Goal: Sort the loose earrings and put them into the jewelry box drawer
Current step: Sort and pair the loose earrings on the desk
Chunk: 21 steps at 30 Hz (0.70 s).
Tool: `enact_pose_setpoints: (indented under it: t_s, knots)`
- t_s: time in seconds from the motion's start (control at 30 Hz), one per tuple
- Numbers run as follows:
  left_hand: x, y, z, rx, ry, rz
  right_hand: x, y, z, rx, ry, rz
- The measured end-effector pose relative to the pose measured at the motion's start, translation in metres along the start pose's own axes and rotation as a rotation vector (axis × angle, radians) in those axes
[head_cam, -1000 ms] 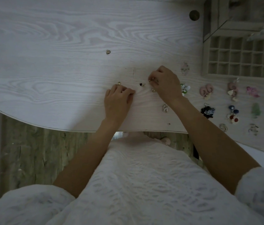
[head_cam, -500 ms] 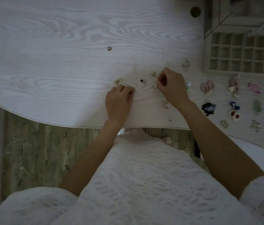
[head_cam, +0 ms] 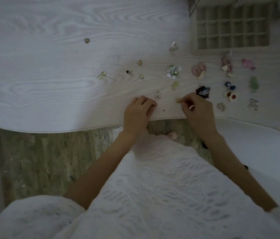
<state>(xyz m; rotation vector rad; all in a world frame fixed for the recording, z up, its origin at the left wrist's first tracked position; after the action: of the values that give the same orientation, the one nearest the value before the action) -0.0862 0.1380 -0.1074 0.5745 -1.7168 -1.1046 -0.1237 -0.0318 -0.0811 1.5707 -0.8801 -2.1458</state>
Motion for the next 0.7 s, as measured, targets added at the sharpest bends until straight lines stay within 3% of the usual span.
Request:
enact_pose_setpoints:
  t_s: [0.23,0.4,0.6,0.7]
  knots:
    - [0.005,-0.008,0.004,-0.051,0.042,-0.034,-0.013,-0.060,0.005,-0.203,0.107,0.097]
    - [-0.005,-0.005,0.009,-0.065,0.101,0.011,-0.022,-0.066,-0.005,-0.168,0.201,0.267]
    - [-0.011,-0.010,0.011,-0.105,0.131,0.076,-0.016,-0.068,-0.006,-0.224,0.118,0.106]
    - [-0.011,-0.012,0.011,-0.111,0.137,0.084,-0.014,-0.070,-0.006,-0.198,0.151,0.174]
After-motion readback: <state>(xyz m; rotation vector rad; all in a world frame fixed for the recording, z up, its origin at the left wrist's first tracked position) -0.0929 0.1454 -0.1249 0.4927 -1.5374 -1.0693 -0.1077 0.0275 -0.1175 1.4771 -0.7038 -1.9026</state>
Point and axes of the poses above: each hand's wrist, its own z-axis away from the middle knuckle, its own y-axis out of the back of the hand, x = y × z, the point moved 10 cm from there along -z, towards the middle knuckle, and after that the axes turned 8 degrees about -z, right-handed, at the moved point
